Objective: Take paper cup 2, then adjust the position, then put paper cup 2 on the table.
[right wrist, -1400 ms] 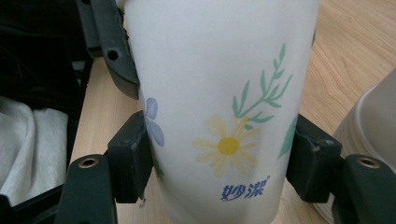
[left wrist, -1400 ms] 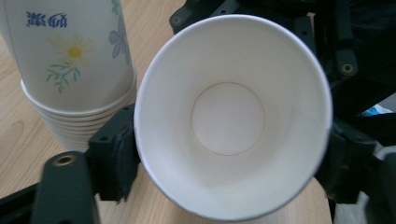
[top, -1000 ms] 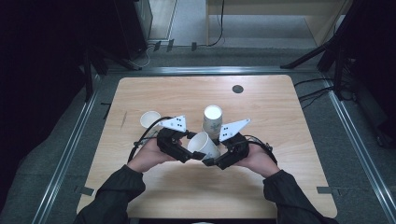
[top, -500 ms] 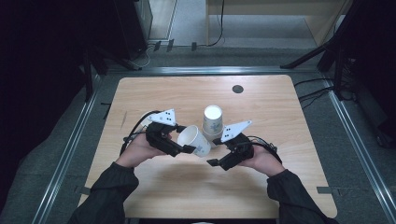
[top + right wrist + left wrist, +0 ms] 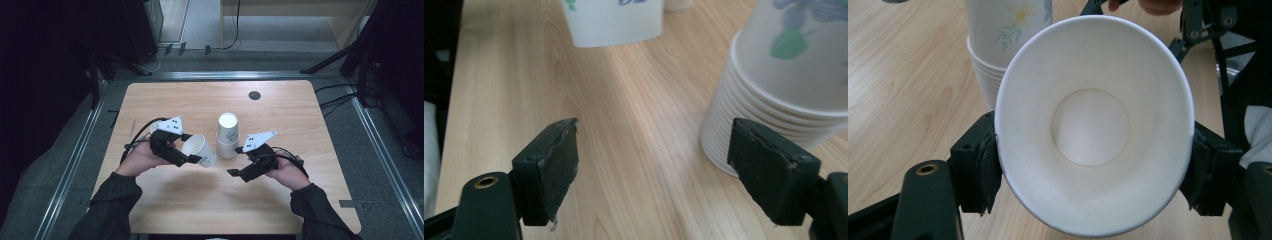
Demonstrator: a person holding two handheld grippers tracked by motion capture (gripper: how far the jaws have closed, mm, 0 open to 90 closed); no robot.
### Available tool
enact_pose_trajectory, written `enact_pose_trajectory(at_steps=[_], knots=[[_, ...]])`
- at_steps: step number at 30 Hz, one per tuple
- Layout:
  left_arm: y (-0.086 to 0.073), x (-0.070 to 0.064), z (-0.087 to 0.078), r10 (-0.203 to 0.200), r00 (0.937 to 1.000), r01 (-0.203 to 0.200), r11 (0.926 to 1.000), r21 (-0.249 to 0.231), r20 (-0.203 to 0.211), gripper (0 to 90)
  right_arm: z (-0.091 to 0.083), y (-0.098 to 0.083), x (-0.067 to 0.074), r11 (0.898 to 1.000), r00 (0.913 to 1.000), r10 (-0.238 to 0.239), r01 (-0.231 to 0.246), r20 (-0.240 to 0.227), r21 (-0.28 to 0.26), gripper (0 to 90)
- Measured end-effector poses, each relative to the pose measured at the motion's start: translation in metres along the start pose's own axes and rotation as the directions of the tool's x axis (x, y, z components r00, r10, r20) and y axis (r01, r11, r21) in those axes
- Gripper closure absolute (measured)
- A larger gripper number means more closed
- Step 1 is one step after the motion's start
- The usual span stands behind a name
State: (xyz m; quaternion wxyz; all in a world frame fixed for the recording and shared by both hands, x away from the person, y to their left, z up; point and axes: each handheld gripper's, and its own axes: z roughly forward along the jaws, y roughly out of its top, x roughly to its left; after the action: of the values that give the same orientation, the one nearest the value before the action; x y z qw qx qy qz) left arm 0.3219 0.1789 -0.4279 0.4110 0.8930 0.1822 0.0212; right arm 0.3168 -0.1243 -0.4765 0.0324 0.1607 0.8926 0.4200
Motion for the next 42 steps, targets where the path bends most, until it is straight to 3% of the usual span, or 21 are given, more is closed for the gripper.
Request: enact_pose_trajectory(at_steps=[5,16,21,33,42], knots=[[-0.003,0.002,-0.004,0.000,1.0000,0.000,1.0000,0.007,-0.006,24.3,-0.008,-0.004,-0.003,1.000,0.9985,0.028,-0.028,0.047,-0.002,21.0],[-0.013,0.009,-0.013,0.008,0.9998,-0.007,0.9988,0.048,-0.019,24.3,-0.023,-0.011,-0.008,0.999,0.9945,0.043,-0.041,0.096,-0.022,21.0],[-0.018,0.012,-0.018,0.015,0.9996,-0.013,0.9977,0.067,-0.024,24.3,-0.029,-0.015,-0.009,0.999,0.9925,0.048,-0.046,0.113,-0.022,20.9],[-0.034,0.023,-0.031,-0.020,0.9987,0.024,0.9964,0.081,-0.048,24.3,-0.041,-0.022,-0.012,0.997,0.9892,0.070,-0.066,0.129,-0.034,21.0],[-0.049,0.029,-0.042,-0.029,0.9980,0.034,0.9955,0.089,-0.055,24.3,-0.043,-0.024,-0.017,0.998,0.9875,0.060,-0.056,0.146,-0.029,21.1]])
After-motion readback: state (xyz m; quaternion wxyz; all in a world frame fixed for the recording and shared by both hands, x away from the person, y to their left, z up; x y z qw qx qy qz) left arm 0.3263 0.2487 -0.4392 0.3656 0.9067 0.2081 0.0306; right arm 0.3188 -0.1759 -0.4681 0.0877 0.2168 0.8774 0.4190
